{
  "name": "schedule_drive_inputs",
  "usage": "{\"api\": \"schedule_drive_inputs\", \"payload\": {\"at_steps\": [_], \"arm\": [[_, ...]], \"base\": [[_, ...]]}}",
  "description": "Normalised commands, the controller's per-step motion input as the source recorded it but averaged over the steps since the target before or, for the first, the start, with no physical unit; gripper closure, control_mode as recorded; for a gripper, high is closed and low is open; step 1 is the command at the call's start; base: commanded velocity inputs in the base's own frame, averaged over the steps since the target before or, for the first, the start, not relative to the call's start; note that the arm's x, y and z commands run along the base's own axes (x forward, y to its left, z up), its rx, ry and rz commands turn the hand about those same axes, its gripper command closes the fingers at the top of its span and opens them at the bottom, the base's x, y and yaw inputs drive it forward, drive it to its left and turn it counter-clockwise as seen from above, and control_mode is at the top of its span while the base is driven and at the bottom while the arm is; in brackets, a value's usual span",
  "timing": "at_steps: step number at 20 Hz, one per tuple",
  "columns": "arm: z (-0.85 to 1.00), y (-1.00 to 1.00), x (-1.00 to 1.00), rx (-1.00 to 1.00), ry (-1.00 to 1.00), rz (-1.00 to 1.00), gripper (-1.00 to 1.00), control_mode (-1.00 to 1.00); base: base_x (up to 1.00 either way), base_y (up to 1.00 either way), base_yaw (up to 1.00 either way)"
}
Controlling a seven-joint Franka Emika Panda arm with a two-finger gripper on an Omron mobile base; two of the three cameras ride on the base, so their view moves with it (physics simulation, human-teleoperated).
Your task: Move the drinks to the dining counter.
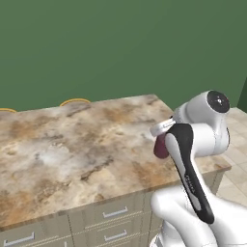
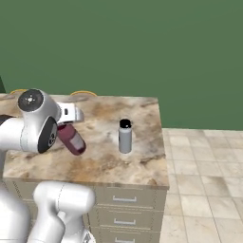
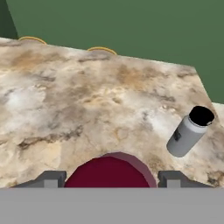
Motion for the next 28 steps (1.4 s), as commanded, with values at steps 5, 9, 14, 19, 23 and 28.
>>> {"api": "schedule_drive_inputs", "payload": {"at_steps": [5,9,14,19,23,28], "arm": [[-0.26,-0.15,0.4,0.18,0.08,-0.12,1.0,-1.0],[-0.19,-0.04,0.42,0.11,0.04,-0.11,1.0,-1.0],[-0.22,0.0,0.37,0.0,0.0,-0.09,1.0,-1.0],[-0.34,0.0,0.32,0.0,0.0,-0.06,1.0,-1.0],[-0.4,0.0,0.34,0.0,0.0,-0.05,1.0,-1.0],[-0.32,0.0,0.43,0.0,0.0,-0.06,1.0,-1.0]], "base": [[0.0,0.0,0.0],[0.0,0.0,0.0],[0.0,0.0,0.0],[0.0,0.0,0.0],[0.0,0.0,0.0],[0.0,0.0,0.0]]}}
